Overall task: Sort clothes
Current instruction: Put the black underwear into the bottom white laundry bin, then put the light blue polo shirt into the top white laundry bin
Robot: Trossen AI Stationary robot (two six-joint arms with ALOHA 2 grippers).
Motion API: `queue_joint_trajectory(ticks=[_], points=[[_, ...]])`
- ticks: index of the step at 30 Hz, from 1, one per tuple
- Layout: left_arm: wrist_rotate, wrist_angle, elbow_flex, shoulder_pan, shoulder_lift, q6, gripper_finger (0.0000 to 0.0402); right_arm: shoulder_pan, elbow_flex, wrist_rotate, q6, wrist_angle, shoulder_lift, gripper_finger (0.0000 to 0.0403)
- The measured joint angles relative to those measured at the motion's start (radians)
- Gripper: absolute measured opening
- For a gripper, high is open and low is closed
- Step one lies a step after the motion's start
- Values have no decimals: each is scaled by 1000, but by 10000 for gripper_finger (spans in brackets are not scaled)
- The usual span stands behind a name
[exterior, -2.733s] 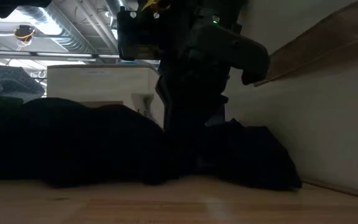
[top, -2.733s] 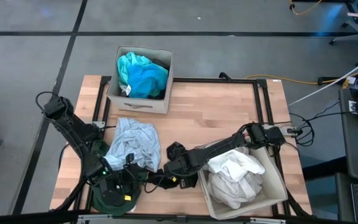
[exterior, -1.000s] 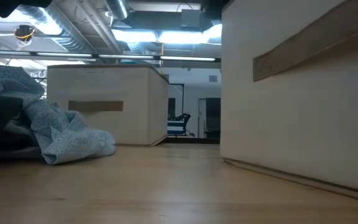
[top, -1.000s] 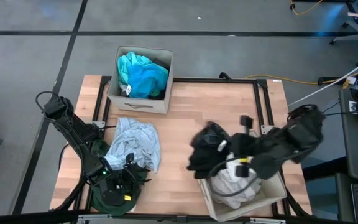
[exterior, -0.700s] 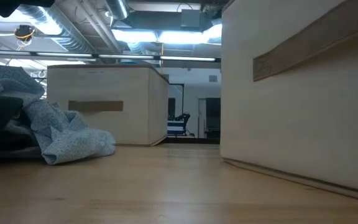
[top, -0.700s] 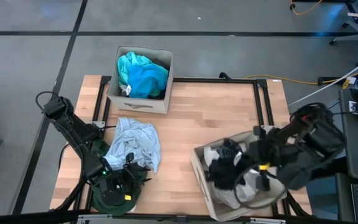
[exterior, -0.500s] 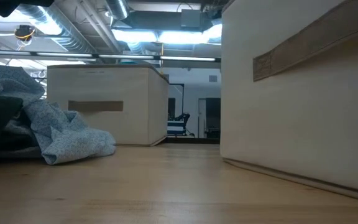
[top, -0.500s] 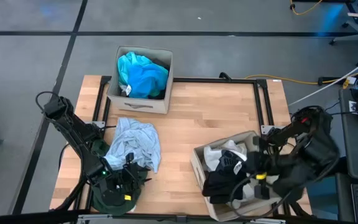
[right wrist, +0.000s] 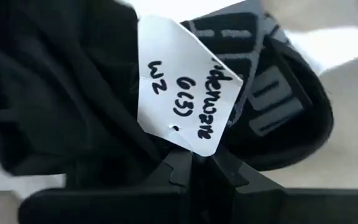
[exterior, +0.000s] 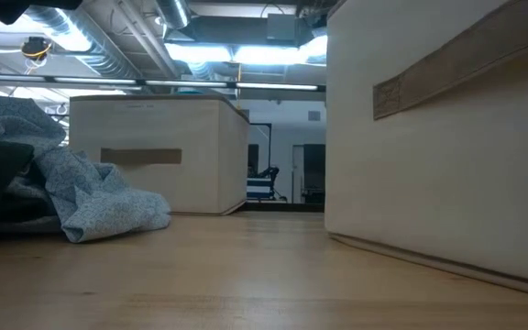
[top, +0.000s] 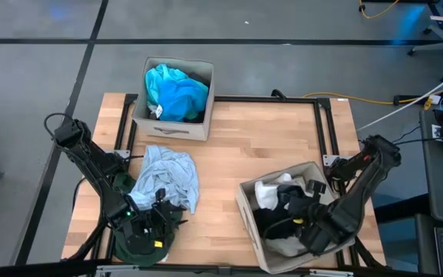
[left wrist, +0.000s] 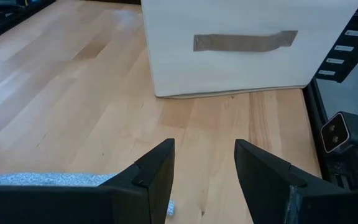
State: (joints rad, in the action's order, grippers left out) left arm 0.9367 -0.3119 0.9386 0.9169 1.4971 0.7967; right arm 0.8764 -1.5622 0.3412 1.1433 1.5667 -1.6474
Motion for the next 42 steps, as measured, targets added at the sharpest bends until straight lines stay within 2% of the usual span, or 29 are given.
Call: queue_joint_trajectory(ticks=[4,6,11,16,18,21,24,26,32,35,39,42], points=[[17,0,0,0,0,5,156,0,74,-57,44,-16,0,29],[20,1,0,0,0,7,156,0,86,-71,59,-19,0,42],[20,3,0,-2,0,15,156,-15,87,-131,56,-22,3,122],[18,6,0,-2,0,11,156,-89,42,-357,4,5,45,212],[10,6,0,-2,0,13,156,-137,4,-426,4,3,71,237],[0,6,0,-2,0,14,156,-200,-83,-448,20,4,94,258],[-2,6,0,-2,0,25,156,-242,-172,-372,-26,2,101,267],[-2,6,0,-3,0,26,156,-263,-221,-273,-107,4,101,268],[-2,6,0,-27,0,-52,156,-276,-245,191,-414,-167,100,269],[-2,7,0,-51,0,-139,156,-293,-200,368,-506,-313,100,269],[-3,8,0,-112,0,-188,157,-365,-95,379,-731,-513,100,269],[-71,-28,0,-187,-16,-172,167,-443,2,298,-852,-673,98,269]])
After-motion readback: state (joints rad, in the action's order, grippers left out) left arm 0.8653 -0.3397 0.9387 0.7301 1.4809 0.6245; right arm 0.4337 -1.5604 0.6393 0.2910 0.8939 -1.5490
